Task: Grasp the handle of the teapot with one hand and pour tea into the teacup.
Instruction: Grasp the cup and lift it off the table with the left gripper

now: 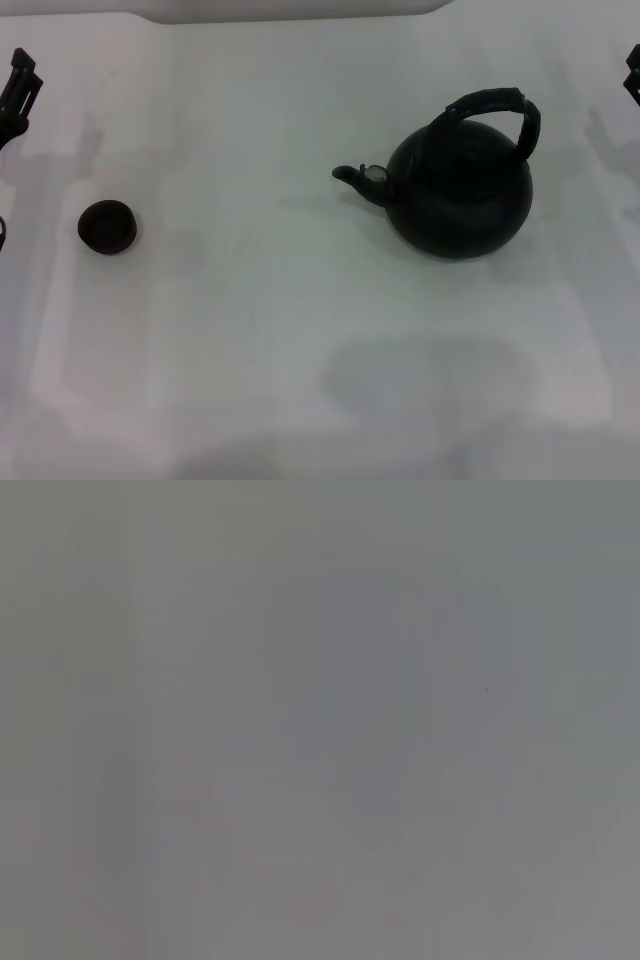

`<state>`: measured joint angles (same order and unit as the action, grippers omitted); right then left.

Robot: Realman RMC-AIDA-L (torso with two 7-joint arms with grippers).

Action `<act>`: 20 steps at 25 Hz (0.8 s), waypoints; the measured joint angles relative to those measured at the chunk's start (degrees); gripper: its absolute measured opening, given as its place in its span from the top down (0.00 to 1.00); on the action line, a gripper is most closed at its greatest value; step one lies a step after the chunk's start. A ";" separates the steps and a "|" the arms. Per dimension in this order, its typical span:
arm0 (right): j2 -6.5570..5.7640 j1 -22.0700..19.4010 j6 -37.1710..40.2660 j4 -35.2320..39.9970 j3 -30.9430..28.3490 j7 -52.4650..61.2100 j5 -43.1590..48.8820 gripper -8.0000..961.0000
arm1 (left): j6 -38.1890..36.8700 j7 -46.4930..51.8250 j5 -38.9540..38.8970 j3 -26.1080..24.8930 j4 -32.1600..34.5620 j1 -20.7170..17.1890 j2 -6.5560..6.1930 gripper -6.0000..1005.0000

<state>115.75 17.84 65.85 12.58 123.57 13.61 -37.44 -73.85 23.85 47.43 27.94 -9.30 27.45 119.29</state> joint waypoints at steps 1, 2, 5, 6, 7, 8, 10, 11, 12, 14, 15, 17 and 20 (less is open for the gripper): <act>0.00 0.00 -0.11 0.00 0.00 0.00 0.00 0.11 | -0.07 0.00 0.13 0.00 0.02 -0.03 0.02 0.13; 0.00 0.00 -0.23 -0.01 0.00 0.00 0.00 0.11 | -0.13 0.01 0.19 0.01 0.03 -0.03 0.02 0.13; 0.00 -0.06 -0.51 -0.04 0.00 0.01 0.00 0.11 | -0.19 0.02 0.23 0.01 0.05 -0.01 0.01 0.13; 0.00 -0.13 -0.51 -0.05 0.00 0.01 0.00 0.11 | -0.20 0.03 0.30 0.01 0.05 0.03 0.00 0.13; 0.01 -0.18 -0.51 -0.06 0.00 0.01 0.00 0.11 | -0.22 0.04 0.48 0.01 0.06 0.13 -0.03 0.13; 0.02 -0.21 -0.51 -0.07 0.00 0.01 0.00 0.11 | -0.22 0.10 0.71 0.01 0.07 0.28 -0.06 0.13; 0.07 -0.23 -0.53 -0.12 0.00 0.01 0.00 0.11 | 0.20 0.99 1.54 0.01 0.25 0.70 -0.18 0.13; 0.07 -0.24 -0.55 -0.14 0.00 0.01 0.00 0.11 | 0.88 2.08 2.31 0.04 0.71 0.99 -0.28 0.13; 0.08 -0.24 -0.57 -0.16 0.00 0.01 0.00 0.11 | 2.11 4.03 3.73 0.05 1.84 1.31 -0.39 0.13; 0.08 -0.22 -0.61 -0.21 0.00 0.01 0.00 0.11 | 5.29 9.29 7.78 0.11 5.63 1.65 -0.49 0.13; 0.09 -0.16 -0.63 -0.23 0.00 0.01 0.00 0.11 | 7.54 12.99 10.63 0.10 8.32 1.79 -0.52 0.13; 0.09 -0.05 -0.67 -0.25 0.00 0.01 0.00 0.11 | 11.85 21.89 17.24 0.12 13.94 2.17 -0.55 0.13; 0.09 0.00 -0.73 -0.24 0.00 0.00 0.00 0.11 | 17.60 36.65 28.94 0.14 23.28 3.32 -0.70 0.13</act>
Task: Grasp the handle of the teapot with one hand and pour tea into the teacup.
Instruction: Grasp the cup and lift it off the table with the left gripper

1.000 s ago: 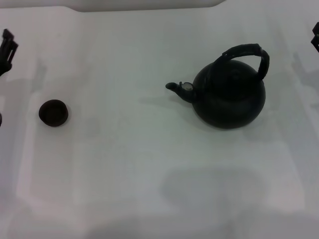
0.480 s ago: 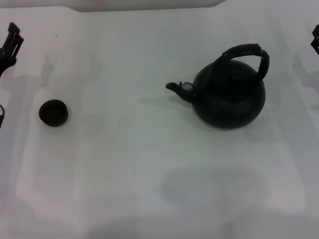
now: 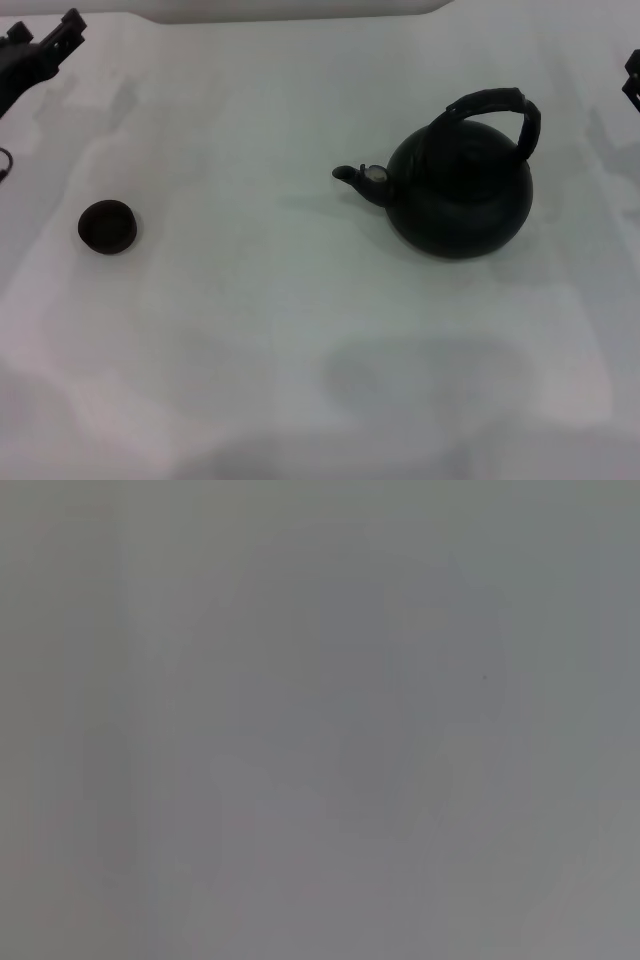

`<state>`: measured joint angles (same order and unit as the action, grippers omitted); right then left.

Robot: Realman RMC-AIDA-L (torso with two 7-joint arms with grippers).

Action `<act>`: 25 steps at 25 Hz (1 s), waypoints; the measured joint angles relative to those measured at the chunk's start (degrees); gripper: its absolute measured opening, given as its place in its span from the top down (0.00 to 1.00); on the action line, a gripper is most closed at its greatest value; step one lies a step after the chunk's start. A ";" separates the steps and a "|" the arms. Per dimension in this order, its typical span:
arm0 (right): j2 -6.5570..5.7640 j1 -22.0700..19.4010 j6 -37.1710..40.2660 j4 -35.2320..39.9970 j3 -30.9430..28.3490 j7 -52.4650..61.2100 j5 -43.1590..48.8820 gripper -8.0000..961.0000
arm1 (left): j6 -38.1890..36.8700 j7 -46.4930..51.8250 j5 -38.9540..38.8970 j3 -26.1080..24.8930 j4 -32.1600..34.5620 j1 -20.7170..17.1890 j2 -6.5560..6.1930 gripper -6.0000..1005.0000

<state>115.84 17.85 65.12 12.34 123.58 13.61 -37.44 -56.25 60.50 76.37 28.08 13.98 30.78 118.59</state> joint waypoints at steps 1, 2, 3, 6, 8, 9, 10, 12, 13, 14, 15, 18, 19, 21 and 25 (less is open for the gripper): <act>0.00 0.00 0.00 0.02 0.00 -0.01 0.00 0.11 | 1.24 4.08 3.88 0.01 2.66 0.41 -0.03 0.13; 0.00 0.00 0.00 0.03 0.00 -0.01 0.00 0.11 | 2.01 7.65 7.27 0.05 4.79 0.71 -0.04 0.13; 0.00 0.00 -0.01 0.02 0.00 -0.01 0.00 0.11 | 2.23 9.47 9.34 0.05 6.27 0.87 -0.05 0.13; 0.00 -0.02 -0.01 -0.15 0.00 0.00 0.00 0.11 | 2.34 22.98 21.30 0.82 14.88 1.97 -0.16 0.13; 0.00 -0.04 -0.01 -0.18 0.00 0.00 0.00 0.11 | 1.64 31.30 27.73 3.85 20.58 2.29 -0.29 0.13; 0.00 -0.07 -0.01 -0.21 0.00 0.01 0.00 0.11 | 1.14 34.34 29.97 6.18 23.52 2.18 -0.32 0.13; 0.00 -0.11 -0.01 -0.21 0.00 0.01 0.00 0.11 | 0.31 37.69 32.33 8.96 26.90 1.89 -0.34 0.13; -0.02 -0.16 -0.01 -0.22 0.00 0.01 0.00 0.11 | -1.58 43.12 36.93 13.18 32.56 1.44 -0.42 0.13; -0.04 -0.17 -0.01 -0.22 0.00 0.01 0.00 0.11 | -2.35 45.51 39.07 14.15 34.42 1.42 -0.49 0.13; -0.06 -0.18 -0.01 -0.22 0.00 0.01 0.00 0.11 | -3.22 48.65 41.85 15.19 36.76 1.42 -0.64 0.13; -0.06 -0.17 -0.01 -0.22 0.00 0.01 0.00 0.11 | -4.76 53.31 46.35 15.94 39.73 1.62 -0.83 0.13; -0.08 -0.14 0.00 -0.28 0.00 -0.02 0.00 0.11 | -8.84 60.01 53.98 16.43 45.07 2.17 -1.00 0.13; -0.09 -0.13 0.00 -0.29 0.00 -0.03 0.00 0.11 | -9.87 60.93 55.24 16.50 46.19 2.25 -0.99 0.13; -0.09 -0.08 -0.03 -0.30 0.00 -0.02 0.00 0.11 | -13.02 63.80 57.73 16.83 48.74 2.32 -0.98 0.13; -0.09 -0.04 -0.06 -0.30 0.00 -0.07 0.00 0.11 | -18.09 67.20 59.62 17.02 49.97 2.89 -1.44 0.13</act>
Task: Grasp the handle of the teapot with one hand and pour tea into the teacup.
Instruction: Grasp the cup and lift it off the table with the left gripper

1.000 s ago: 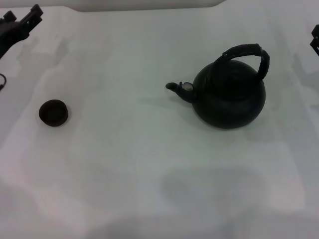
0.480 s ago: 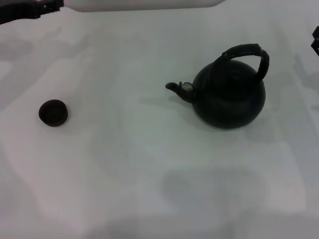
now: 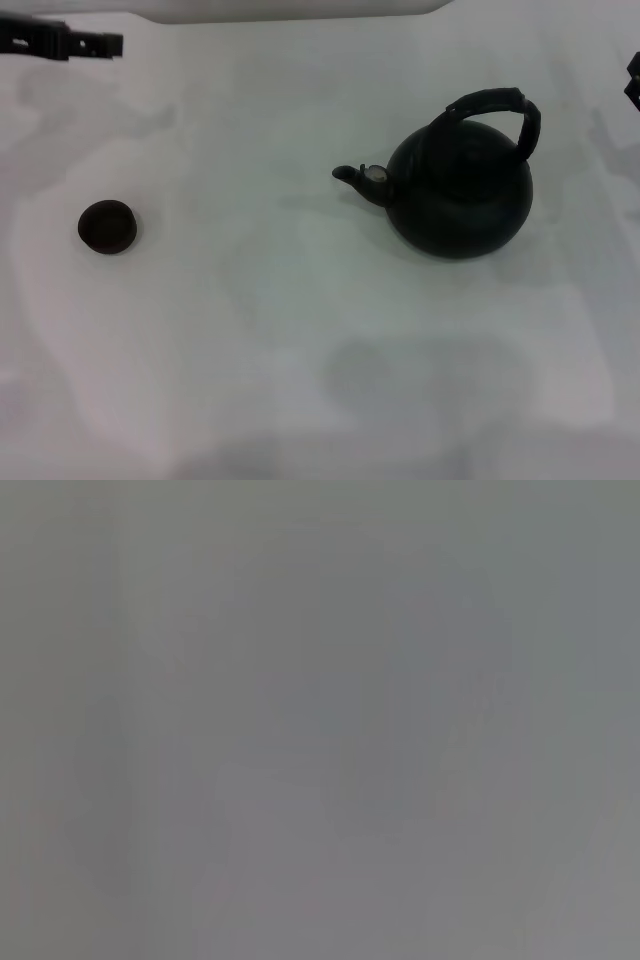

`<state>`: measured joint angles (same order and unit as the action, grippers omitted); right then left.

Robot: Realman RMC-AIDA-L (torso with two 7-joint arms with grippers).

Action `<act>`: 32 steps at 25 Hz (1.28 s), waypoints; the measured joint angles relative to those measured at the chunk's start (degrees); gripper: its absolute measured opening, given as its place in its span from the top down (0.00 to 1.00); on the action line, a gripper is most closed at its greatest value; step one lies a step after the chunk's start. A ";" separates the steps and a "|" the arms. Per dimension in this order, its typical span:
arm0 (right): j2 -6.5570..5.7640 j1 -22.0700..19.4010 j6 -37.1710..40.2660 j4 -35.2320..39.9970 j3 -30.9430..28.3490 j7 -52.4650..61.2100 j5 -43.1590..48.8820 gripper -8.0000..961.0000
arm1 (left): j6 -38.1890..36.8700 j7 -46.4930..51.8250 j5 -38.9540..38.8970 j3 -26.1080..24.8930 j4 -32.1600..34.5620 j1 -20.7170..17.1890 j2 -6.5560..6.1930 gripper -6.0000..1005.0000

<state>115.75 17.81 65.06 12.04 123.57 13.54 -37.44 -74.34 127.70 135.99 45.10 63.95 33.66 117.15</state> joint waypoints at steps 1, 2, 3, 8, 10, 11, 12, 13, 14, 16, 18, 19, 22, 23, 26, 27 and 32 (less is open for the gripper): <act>0.00 0.01 -0.01 -0.01 0.00 -0.02 0.00 0.11 | -1.45 0.89 0.70 0.21 0.08 0.14 -0.10 0.13; 0.00 0.01 -0.01 0.00 0.00 -0.02 0.00 0.11 | -2.53 1.68 1.39 0.53 0.11 0.21 -0.13 0.13; 0.00 0.02 -0.02 -0.01 0.00 -0.02 0.00 0.11 | -3.20 2.45 2.40 1.10 0.13 0.23 -0.16 0.13; -0.07 0.03 -0.06 -0.01 0.00 -0.15 0.00 0.11 | -4.69 5.90 7.34 4.62 0.56 -0.08 0.06 0.13; -0.08 0.03 -0.13 0.00 0.00 -0.16 0.00 0.11 | -6.40 7.08 10.03 5.27 1.19 -0.36 0.36 0.13; -0.09 0.03 -0.16 0.00 0.00 -0.16 0.00 0.11 | -7.11 7.28 10.57 5.30 1.28 -0.35 0.39 0.13; -0.09 0.03 -0.20 -0.01 0.00 -0.17 0.00 0.11 | -7.97 7.47 11.19 5.39 1.32 -0.27 0.40 0.13; -0.09 0.03 -0.25 0.00 0.00 -0.17 0.00 0.11 | -8.49 7.59 11.53 5.50 1.33 -0.18 0.41 0.13; -0.09 0.03 -0.29 0.00 0.00 -0.18 0.00 0.11 | -9.17 7.81 12.19 5.71 1.34 -0.06 0.42 0.13; -0.09 0.03 -0.39 0.00 0.00 -0.18 0.00 0.11 | -9.73 8.21 13.17 6.23 1.42 0.07 0.43 0.13; -0.09 0.04 -0.49 0.00 0.00 -0.18 0.00 0.11 | -9.83 8.49 13.71 6.55 1.54 0.19 0.44 0.13; -0.09 0.04 -0.52 0.00 0.00 -0.17 0.00 0.11 | -9.84 8.64 13.84 6.56 1.54 0.34 0.44 0.13; -0.04 0.04 -0.55 0.00 0.00 -0.05 0.00 0.11 | -9.97 8.81 14.08 7.31 1.12 0.77 0.45 0.13; -0.04 0.04 -0.55 0.00 0.00 -0.01 0.00 0.11 | -9.99 8.85 14.22 7.84 1.00 0.83 0.45 0.13; -0.01 0.04 -0.55 0.00 0.00 0.03 0.00 0.11 | -10.00 9.03 14.34 9.51 0.94 0.85 0.68 0.12; -0.01 0.04 -0.55 0.00 0.00 0.03 0.00 0.11 | -9.96 9.05 14.34 9.56 0.93 0.85 0.75 0.12; 0.01 0.03 -0.61 0.00 0.00 -0.03 0.00 0.11 | -10.01 9.06 14.38 10.45 0.11 0.87 1.02 0.12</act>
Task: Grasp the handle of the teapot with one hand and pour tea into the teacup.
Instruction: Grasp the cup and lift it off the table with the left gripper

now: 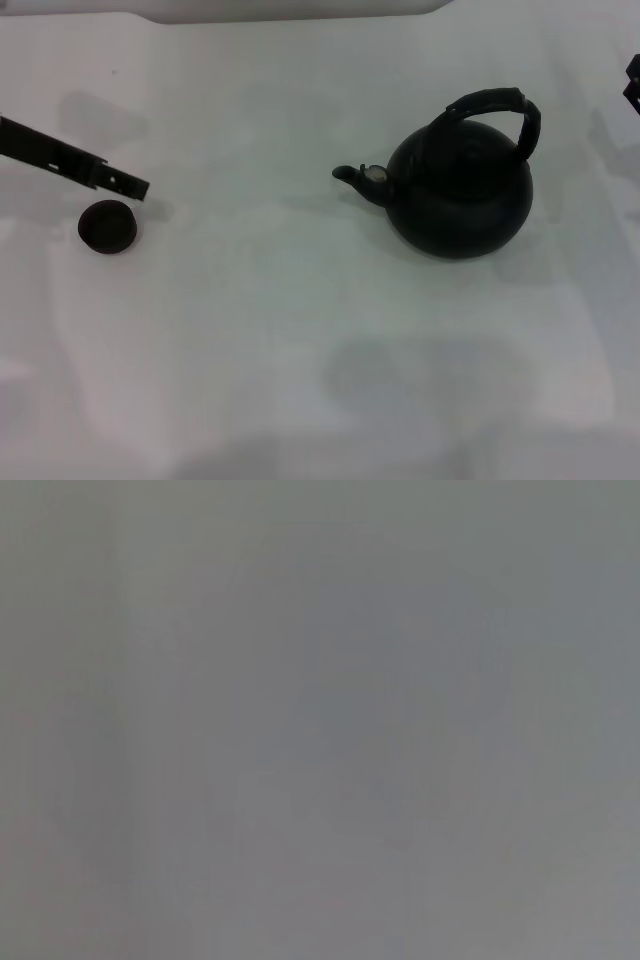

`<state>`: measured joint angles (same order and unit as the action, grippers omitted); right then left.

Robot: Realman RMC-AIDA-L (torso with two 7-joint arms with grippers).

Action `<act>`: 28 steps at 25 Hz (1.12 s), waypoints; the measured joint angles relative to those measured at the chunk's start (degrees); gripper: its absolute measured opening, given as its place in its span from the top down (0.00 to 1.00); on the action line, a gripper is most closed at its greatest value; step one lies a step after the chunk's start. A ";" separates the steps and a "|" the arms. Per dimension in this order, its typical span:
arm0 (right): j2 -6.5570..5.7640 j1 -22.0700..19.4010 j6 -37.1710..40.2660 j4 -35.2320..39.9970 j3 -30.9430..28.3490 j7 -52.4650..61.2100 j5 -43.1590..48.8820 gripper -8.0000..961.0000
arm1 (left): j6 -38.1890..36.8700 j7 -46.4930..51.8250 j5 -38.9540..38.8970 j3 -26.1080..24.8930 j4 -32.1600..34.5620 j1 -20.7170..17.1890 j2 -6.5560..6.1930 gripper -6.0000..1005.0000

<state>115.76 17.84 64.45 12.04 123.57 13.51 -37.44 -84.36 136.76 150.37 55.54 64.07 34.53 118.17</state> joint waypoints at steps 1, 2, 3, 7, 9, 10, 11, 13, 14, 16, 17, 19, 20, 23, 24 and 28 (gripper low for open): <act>0.00 0.00 -0.03 0.00 0.00 -0.02 0.00 0.11 | -0.07 0.26 0.11 0.79 -0.30 0.06 0.00 0.12; -0.02 0.00 -0.05 0.00 0.00 -0.05 0.00 0.11 | -0.10 0.51 0.29 1.39 -0.49 0.10 -0.01 0.12; -0.04 0.00 -0.06 0.00 0.00 -0.08 -0.05 0.11 | -0.08 0.69 0.52 1.63 -0.51 0.11 -0.03 0.12; -0.08 0.04 -0.09 0.00 0.00 -0.21 -0.56 0.11 | -0.14 1.52 2.10 1.99 -0.42 0.23 -0.17 0.12; -0.09 0.05 -0.11 0.00 0.00 -0.21 -0.57 0.11 | -0.23 2.04 2.77 2.10 -0.21 0.55 -0.21 0.12; -0.09 0.05 -0.12 0.00 0.00 -0.22 -0.58 0.11 | -0.25 2.21 3.06 2.11 -0.14 0.73 -0.22 0.12; -0.09 0.06 -0.12 0.00 0.00 -0.23 -0.59 0.11 | -0.27 2.27 3.16 2.11 -0.17 0.96 -0.25 0.12; -0.09 0.08 -0.12 -0.01 0.00 -0.24 -0.60 0.11 | -0.34 2.28 3.23 2.12 -0.43 1.34 -0.35 0.12; -0.09 0.08 -0.12 -0.01 0.00 -0.24 -0.60 0.11 | -0.35 2.27 3.24 2.12 -0.50 1.42 -0.35 0.12; -0.09 0.09 -0.12 -0.05 0.00 -0.24 -0.61 0.11 | -0.38 2.13 3.31 2.23 -0.92 1.51 -0.21 0.12; -0.09 0.09 -0.12 -0.08 0.00 -0.22 -0.61 0.11 | -0.35 2.10 3.51 2.39 -1.25 1.56 -0.15 0.12; -0.09 0.09 -0.12 -0.09 0.00 -0.17 -0.62 0.11 | -0.27 2.20 4.72 2.88 -2.38 1.89 -0.07 0.12; -0.09 0.09 -0.12 -0.09 0.00 -0.17 -0.62 0.11 | -0.30 2.25 5.09 2.92 -2.62 2.02 -0.05 0.12; -0.09 0.09 -0.12 -0.09 0.00 -0.18 -0.62 0.11 | -0.37 2.33 5.41 2.92 -2.88 2.05 0.01 0.12; -0.09 0.09 -0.12 -0.09 0.00 -0.18 -0.62 0.11 | -0.36 2.35 5.43 2.92 -2.88 2.03 0.01 0.12; -0.10 0.09 -0.12 -0.09 0.00 -0.17 -0.62 0.11 | -0.24 2.38 5.47 2.92 -2.91 1.84 -0.05 0.12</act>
<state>115.66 17.93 64.32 11.95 123.58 13.34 -38.06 -84.59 139.14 155.84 58.46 61.16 36.37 118.12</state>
